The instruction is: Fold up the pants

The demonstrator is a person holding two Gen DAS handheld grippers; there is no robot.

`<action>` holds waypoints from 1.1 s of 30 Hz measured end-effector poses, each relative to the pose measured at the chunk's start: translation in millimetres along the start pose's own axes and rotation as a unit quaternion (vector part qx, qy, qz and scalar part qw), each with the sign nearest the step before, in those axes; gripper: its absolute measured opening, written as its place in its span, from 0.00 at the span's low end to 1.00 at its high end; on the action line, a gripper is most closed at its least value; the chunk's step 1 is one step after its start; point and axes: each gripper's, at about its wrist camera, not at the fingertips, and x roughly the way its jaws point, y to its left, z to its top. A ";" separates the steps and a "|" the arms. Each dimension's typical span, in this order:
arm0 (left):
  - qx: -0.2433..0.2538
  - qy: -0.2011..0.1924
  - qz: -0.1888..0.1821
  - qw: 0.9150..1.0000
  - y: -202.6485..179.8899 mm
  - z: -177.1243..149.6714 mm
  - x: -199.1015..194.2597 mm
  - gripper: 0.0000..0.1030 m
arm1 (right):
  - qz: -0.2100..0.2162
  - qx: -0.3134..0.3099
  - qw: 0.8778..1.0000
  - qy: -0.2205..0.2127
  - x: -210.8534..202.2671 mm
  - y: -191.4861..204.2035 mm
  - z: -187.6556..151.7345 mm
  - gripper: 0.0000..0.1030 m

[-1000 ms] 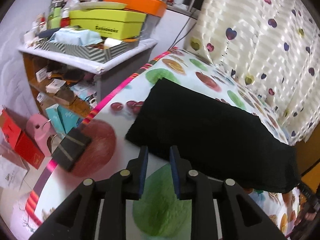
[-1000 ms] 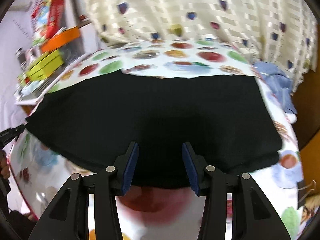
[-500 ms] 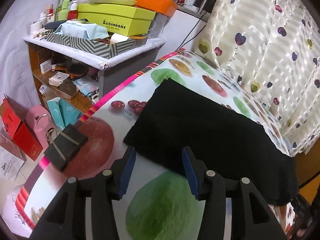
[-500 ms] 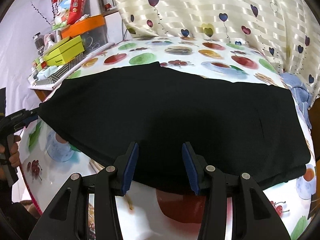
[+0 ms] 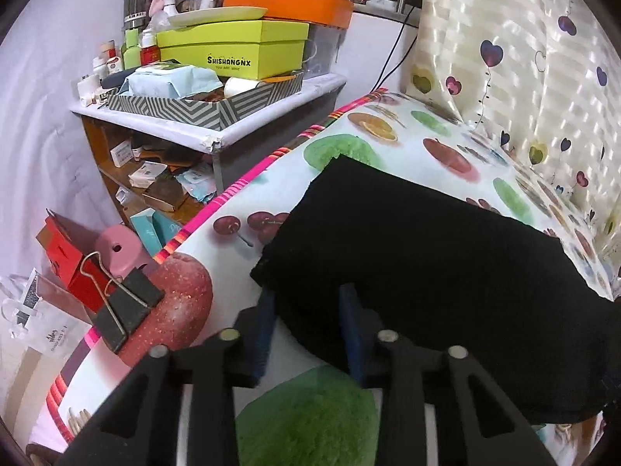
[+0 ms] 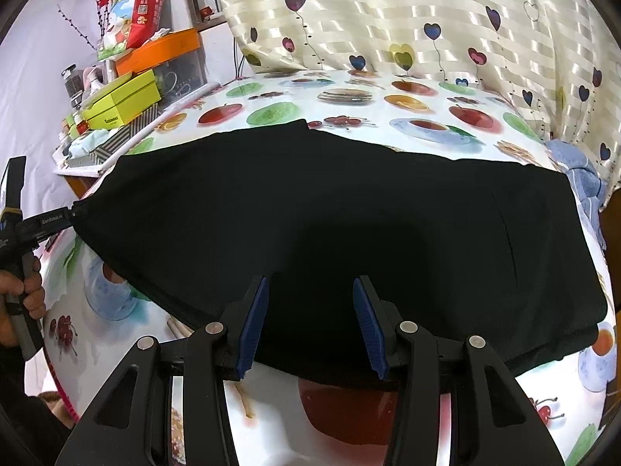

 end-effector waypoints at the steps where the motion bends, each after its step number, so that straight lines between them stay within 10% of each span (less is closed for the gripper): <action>1: 0.000 0.001 -0.006 1.000 0.2 0.6 0.3 0.23 | 0.000 0.001 1.000 0.001 0.3 -0.5 -0.5 0.45; 16: 0.001 -0.038 -0.153 0.988 -18.4 30.8 -33.5 0.12 | -0.002 0.014 1.000 -0.001 -1.8 -9.3 -3.2 0.45; 33: 0.177 0.030 -0.344 0.922 -179.1 -9.0 -40.1 0.12 | -0.015 0.040 0.999 -0.002 -7.6 -25.7 -6.5 0.45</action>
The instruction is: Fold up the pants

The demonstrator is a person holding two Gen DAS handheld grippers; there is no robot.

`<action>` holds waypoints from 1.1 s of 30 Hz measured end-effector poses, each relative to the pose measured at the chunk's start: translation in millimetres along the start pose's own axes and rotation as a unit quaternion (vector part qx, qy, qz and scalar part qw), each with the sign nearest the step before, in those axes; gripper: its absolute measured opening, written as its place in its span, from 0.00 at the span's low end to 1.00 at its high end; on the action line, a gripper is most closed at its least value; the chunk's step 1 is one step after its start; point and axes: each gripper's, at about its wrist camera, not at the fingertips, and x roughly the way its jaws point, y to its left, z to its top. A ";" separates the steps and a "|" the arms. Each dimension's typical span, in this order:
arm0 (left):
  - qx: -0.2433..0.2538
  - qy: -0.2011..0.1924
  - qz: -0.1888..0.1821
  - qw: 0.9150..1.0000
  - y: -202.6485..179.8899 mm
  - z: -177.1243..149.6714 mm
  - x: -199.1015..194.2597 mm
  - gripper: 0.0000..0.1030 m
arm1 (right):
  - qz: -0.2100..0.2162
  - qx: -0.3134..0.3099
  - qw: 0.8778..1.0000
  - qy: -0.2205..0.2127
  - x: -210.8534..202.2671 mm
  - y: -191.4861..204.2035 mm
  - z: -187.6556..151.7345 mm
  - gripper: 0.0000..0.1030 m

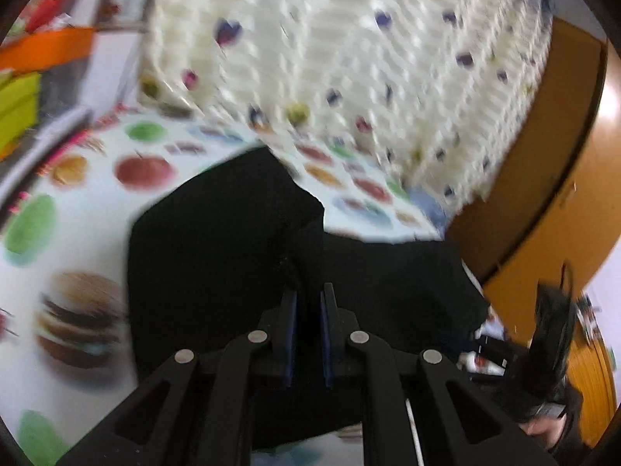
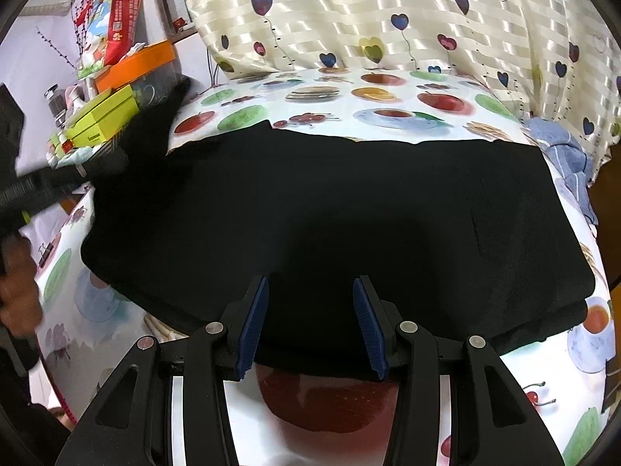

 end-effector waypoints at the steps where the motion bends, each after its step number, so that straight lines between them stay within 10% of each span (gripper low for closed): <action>1: 0.002 0.018 -0.005 1.000 -2.4 -5.8 10.3 0.12 | 0.000 0.001 1.000 0.000 0.3 -0.5 -0.1 0.45; 22: 0.010 0.083 -0.048 0.995 -11.5 -33.7 42.7 0.12 | 0.009 0.012 1.000 0.002 -1.2 1.9 3.0 0.45; 30: 0.018 0.019 -0.073 0.997 -11.2 -25.5 -5.5 0.36 | 0.039 0.030 0.999 -0.003 -1.7 4.3 10.1 0.45; 33: -0.001 -0.011 -0.018 1.000 7.1 -20.8 -18.1 0.39 | 0.066 0.041 0.997 -0.003 1.8 7.2 16.4 0.45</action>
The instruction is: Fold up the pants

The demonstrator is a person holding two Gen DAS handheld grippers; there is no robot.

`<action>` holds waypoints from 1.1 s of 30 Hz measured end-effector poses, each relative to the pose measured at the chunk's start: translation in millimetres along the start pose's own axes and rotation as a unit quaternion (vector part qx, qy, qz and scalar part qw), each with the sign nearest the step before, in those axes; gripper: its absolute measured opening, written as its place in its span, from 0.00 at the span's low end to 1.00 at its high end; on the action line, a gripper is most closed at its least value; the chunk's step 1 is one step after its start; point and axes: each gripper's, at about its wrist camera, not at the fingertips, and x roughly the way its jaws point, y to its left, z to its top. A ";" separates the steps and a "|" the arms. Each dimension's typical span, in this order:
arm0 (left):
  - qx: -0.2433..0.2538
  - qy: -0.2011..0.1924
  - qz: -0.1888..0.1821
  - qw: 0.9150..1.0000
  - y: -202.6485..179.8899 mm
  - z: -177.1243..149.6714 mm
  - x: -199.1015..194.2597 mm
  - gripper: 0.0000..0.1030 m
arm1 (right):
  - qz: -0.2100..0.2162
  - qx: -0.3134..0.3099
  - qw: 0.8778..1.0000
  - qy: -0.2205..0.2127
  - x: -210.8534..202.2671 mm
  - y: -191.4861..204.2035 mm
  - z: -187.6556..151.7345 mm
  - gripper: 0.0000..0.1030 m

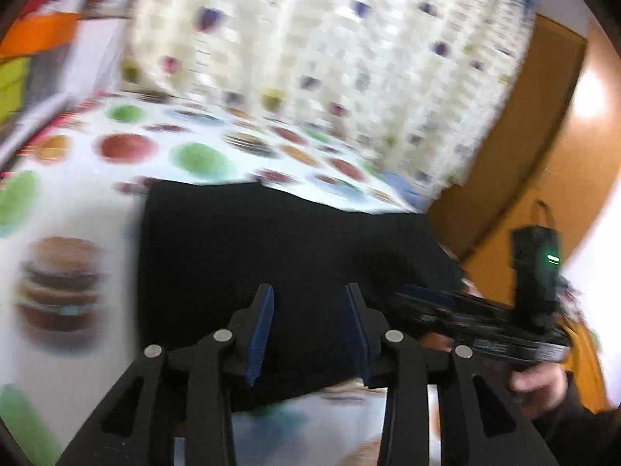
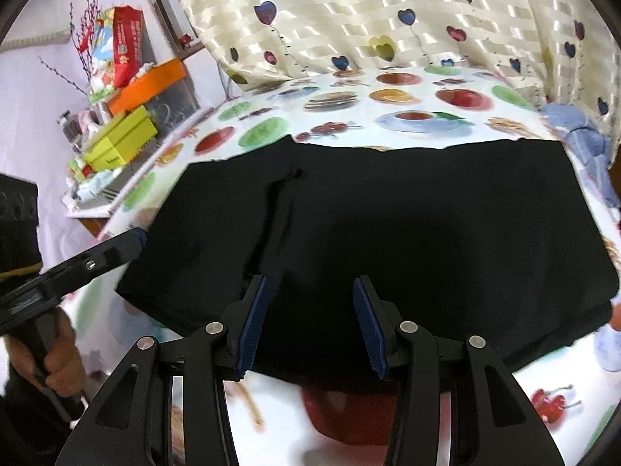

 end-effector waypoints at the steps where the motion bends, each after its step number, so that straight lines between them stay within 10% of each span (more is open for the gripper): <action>1: -0.008 -0.007 0.022 1.000 8.7 1.0 -2.2 0.39 | 0.005 0.002 1.000 0.000 1.7 1.3 2.1 0.45; 8: -0.056 0.018 0.137 0.989 53.6 -6.9 5.9 0.39 | 0.031 -0.006 0.999 0.010 32.2 13.0 22.8 0.45; 18: -0.048 0.035 0.129 0.990 51.8 -15.1 12.4 0.39 | 0.062 -0.006 0.997 0.034 67.3 26.5 40.1 0.45; 21: -0.044 0.037 0.129 0.990 50.8 -15.5 12.3 0.39 | 0.058 -0.008 0.998 0.037 72.9 31.0 42.6 0.04; 29: -0.052 0.035 0.120 0.991 51.2 -16.2 12.4 0.39 | 0.068 -0.006 0.998 -0.002 46.8 30.5 51.1 0.04; 33: -0.052 0.035 0.116 0.991 53.2 -16.1 11.5 0.39 | 0.053 0.024 0.997 0.052 71.9 12.0 39.5 0.06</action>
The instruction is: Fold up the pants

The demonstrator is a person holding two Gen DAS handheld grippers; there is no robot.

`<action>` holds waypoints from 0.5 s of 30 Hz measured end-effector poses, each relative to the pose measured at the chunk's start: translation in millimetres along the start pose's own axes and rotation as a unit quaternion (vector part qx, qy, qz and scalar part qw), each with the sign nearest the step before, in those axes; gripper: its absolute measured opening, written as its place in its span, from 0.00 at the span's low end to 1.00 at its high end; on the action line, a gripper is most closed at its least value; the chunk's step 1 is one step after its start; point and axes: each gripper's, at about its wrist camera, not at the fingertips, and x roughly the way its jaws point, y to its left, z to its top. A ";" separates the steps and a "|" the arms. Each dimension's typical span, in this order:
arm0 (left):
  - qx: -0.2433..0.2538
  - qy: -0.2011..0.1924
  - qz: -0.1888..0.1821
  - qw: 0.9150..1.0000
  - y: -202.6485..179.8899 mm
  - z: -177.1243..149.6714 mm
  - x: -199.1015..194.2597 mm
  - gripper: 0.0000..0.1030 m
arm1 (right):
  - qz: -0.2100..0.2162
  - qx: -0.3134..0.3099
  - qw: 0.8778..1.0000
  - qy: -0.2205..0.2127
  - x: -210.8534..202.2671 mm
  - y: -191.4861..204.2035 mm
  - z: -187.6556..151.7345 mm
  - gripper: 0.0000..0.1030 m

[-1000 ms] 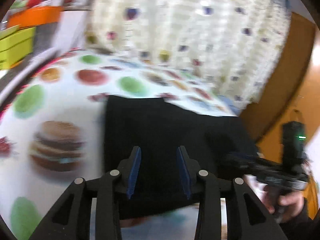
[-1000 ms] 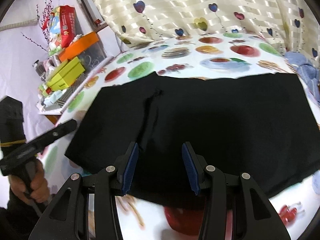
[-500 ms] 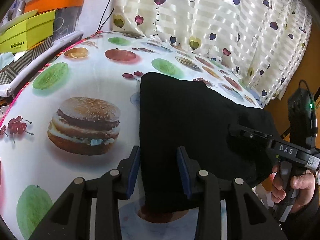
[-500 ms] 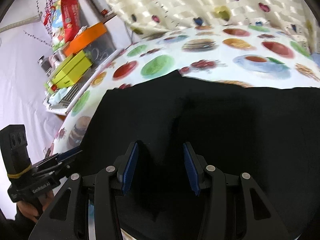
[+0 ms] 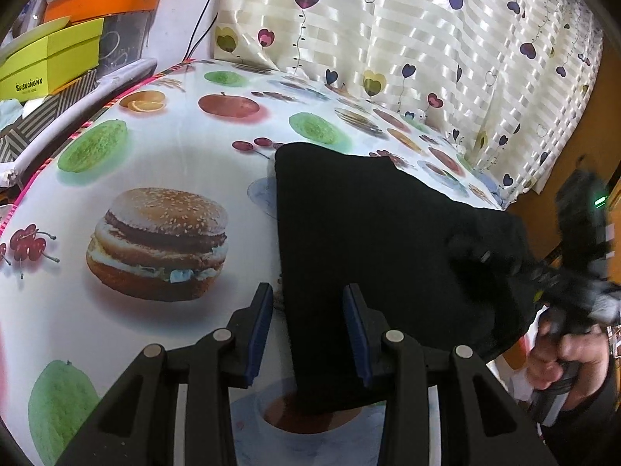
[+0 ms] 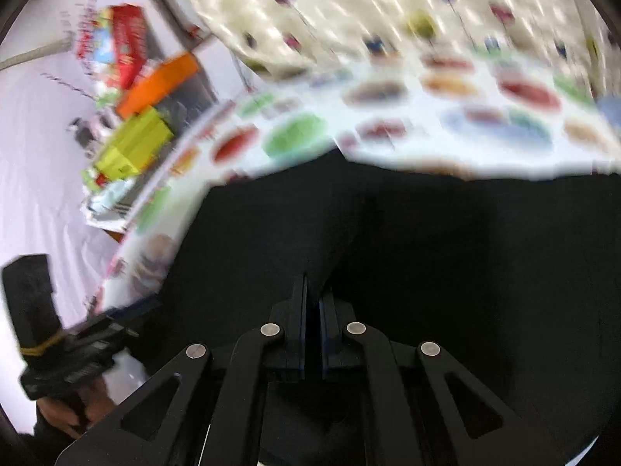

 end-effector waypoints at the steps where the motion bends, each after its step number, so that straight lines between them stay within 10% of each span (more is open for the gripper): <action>1: 0.000 0.000 -0.001 1.000 0.7 -0.1 -0.5 0.39 | 0.008 0.003 1.000 -0.012 -3.4 -1.3 -0.5 0.10; 9: -0.006 -0.013 0.007 1.000 3.3 4.0 -12.3 0.39 | -0.026 -0.031 0.997 -0.059 -44.0 9.7 -5.4 0.18; 15: 0.029 -0.025 -0.028 0.999 -18.3 3.4 -19.8 0.39 | -0.011 -0.068 0.998 -0.006 -23.1 18.8 -34.0 0.17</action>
